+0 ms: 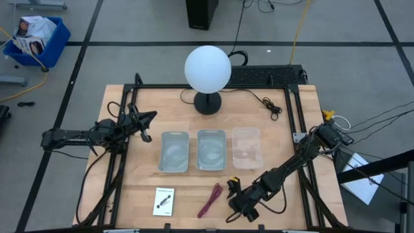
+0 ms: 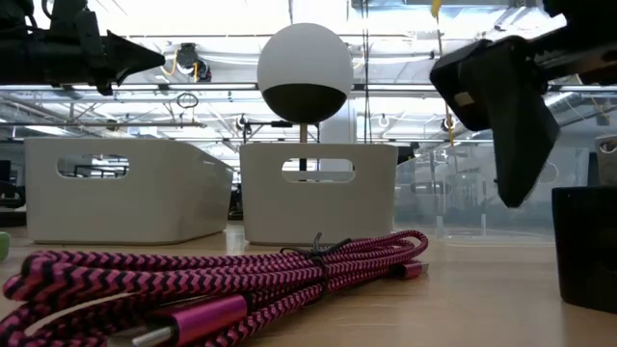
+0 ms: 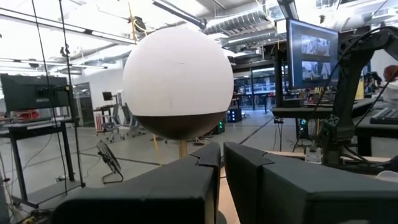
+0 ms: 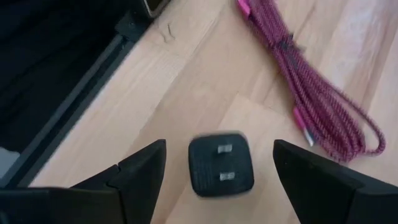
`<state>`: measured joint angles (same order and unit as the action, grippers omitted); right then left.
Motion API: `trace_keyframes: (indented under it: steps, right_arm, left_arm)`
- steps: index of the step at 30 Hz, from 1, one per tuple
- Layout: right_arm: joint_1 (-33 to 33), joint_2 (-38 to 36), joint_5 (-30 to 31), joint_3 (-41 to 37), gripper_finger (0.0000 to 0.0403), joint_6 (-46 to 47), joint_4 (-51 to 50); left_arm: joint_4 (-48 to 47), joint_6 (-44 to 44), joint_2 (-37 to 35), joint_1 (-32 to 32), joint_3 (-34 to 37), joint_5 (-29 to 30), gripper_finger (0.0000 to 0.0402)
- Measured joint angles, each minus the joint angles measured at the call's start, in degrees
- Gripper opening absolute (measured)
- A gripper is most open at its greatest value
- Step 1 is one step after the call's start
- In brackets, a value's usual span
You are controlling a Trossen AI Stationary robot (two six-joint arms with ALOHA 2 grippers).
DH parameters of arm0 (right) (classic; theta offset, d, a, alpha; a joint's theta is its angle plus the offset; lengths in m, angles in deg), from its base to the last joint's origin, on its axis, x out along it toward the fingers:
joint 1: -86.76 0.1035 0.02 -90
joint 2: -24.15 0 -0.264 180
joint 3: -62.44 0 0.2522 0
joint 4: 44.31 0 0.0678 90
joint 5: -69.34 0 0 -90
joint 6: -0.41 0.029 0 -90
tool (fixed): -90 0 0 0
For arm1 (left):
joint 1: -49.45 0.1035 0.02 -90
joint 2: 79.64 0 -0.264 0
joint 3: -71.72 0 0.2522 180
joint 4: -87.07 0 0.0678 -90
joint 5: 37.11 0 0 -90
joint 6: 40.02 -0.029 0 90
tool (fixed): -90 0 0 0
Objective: Pick and place items into bin
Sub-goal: Put the black charger adapter into the transparent bin
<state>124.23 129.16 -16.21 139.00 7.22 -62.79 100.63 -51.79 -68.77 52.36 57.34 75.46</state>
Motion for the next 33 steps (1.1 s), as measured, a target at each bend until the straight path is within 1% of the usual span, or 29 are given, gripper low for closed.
trace_keyframes:
  steps: [14,17,19,22,29,33]
  right_arm:
    - [-0.61,0.90,-0.32,-0.24,0.0251,1.51,-0.20]
    - [-0.75,0.90,-1.84,-0.24,0.0242,1.52,-0.68]
    - [-0.79,0.90,-3.00,-0.24,0.0232,1.70,-0.90]
    - [-0.81,0.90,-3.18,-0.24,0.0213,1.69,-1.16]
    - [-0.81,0.90,-3.13,-0.24,0.0146,0.83,-1.13]
    - [-0.81,0.90,-3.10,-0.24,0.0142,0.66,-1.11]
  left_arm:
    - [-0.05,0.21,0.00,0.02,0.00,0.00,0.0031]
    - [-0.05,0.03,0.00,0.01,0.00,0.00,0.0031]
    - [-0.04,0.01,0.00,0.00,0.00,0.00,0.0031]
    - [-0.05,0.01,0.00,0.00,0.00,0.00,0.0031]
    - [-0.05,-0.01,0.00,0.02,0.00,0.00,0.0031]
    - [-0.05,-0.03,0.00,0.02,0.00,0.00,0.0031]
